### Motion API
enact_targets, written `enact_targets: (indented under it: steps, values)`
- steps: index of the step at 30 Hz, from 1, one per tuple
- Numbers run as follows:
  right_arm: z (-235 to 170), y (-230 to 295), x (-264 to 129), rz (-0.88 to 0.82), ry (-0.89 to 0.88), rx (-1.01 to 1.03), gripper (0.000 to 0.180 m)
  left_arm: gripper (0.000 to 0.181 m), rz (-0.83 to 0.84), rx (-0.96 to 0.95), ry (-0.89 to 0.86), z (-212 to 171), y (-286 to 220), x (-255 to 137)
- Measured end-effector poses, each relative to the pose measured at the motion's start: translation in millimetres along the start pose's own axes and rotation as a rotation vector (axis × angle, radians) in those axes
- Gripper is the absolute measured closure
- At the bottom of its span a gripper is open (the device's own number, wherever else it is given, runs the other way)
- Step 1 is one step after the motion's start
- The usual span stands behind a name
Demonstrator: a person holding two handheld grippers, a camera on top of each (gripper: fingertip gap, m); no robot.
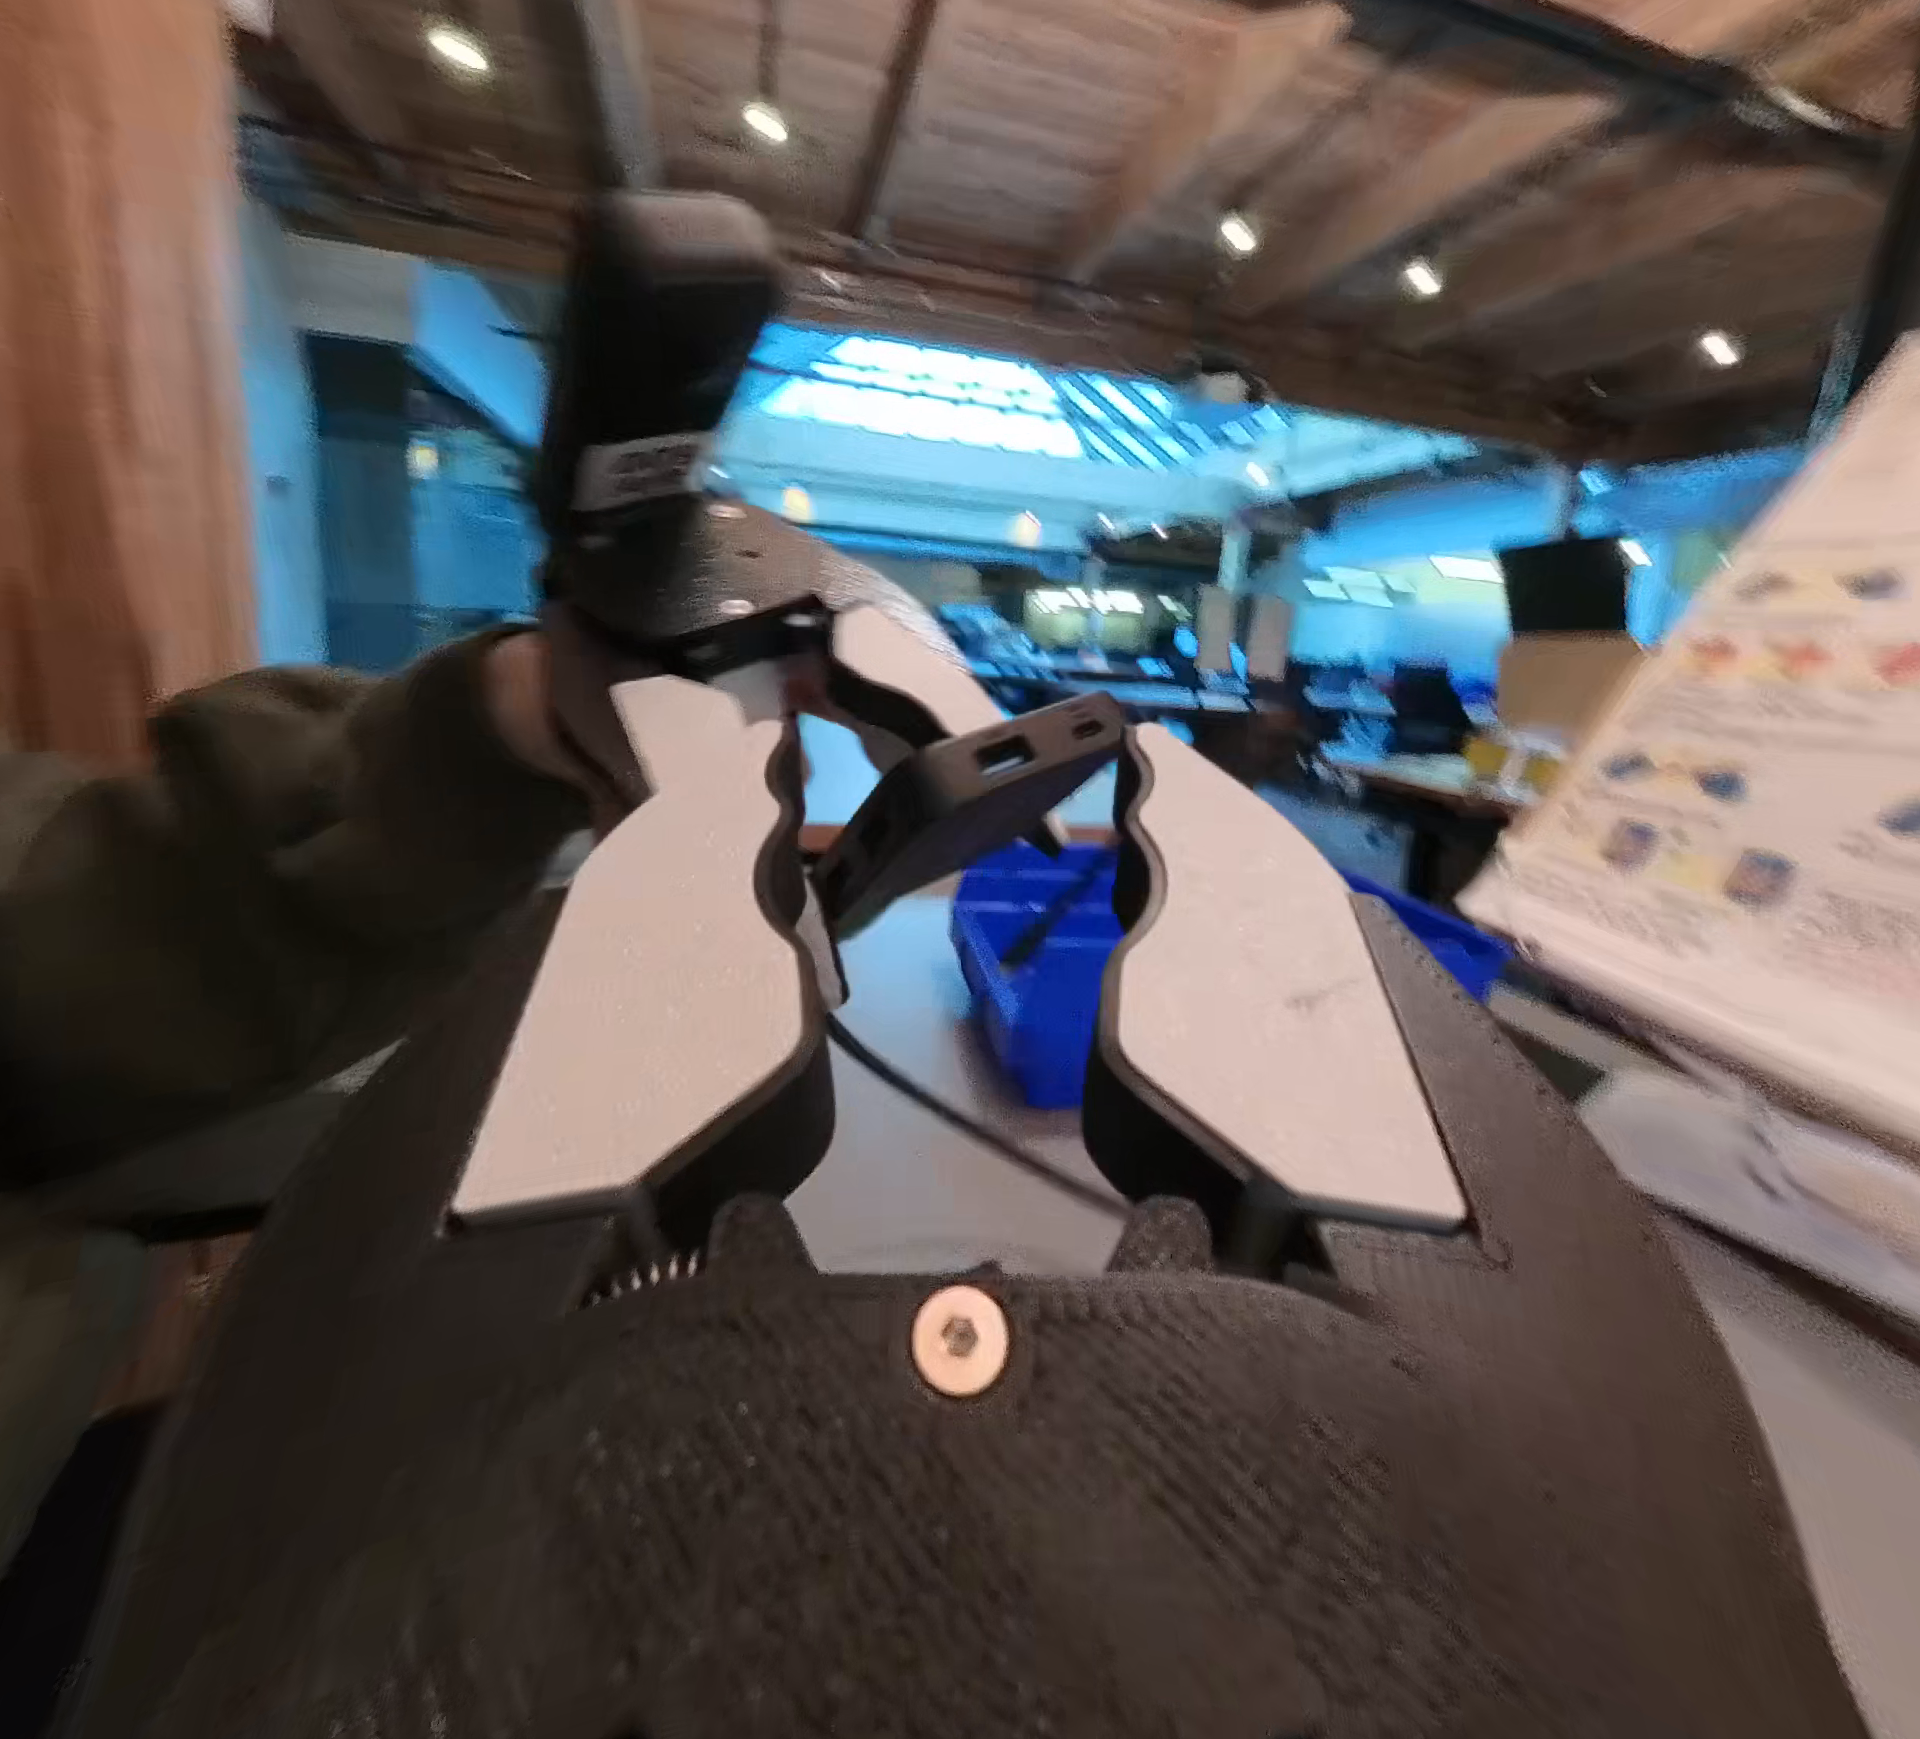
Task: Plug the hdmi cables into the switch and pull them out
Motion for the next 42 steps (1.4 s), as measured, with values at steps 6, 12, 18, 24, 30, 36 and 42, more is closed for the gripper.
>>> enact_targets:
  steps: [6,12,18,24,30,36,42]
  values:
    - [-10,-14,11,-0.215,0.234,0.296,0.138,0.111,0.260,0.132,0.045,5,-1,10]
    - [-21,-32,0,-0.231,0.280,0.467,0.155,0.111,0.288,0.135,-0.037,3,-7,21]
    - [-28,-30,-1,-0.156,0.316,0.604,0.137,0.111,0.395,0.188,-0.076,6,-4,20]
    - [-21,-29,0,-0.055,0.266,0.567,0.165,0.116,0.313,0.190,-0.064,-1,-8,23]
    - [-15,-38,-23,-0.036,0.489,0.221,0.165,0.122,0.080,0.164,-0.131,15,-11,-12]
    - [-4,-4,-19,0.179,0.494,0.007,0.165,0.137,-0.236,0.227,-0.100,31,-7,-10]
    - [11,8,-12,0.188,0.387,-0.040,0.165,0.167,-0.510,0.098,-0.074,27,-14,8]
Point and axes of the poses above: each gripper's, where its closed fingertips meet, x out along the fingers, z out of its top, y = z × x across the jaws, the point moved 6 cm from there along -x, back along the fingers, and after that the axes turned 8 degrees about -z, right-handed, at the moved point
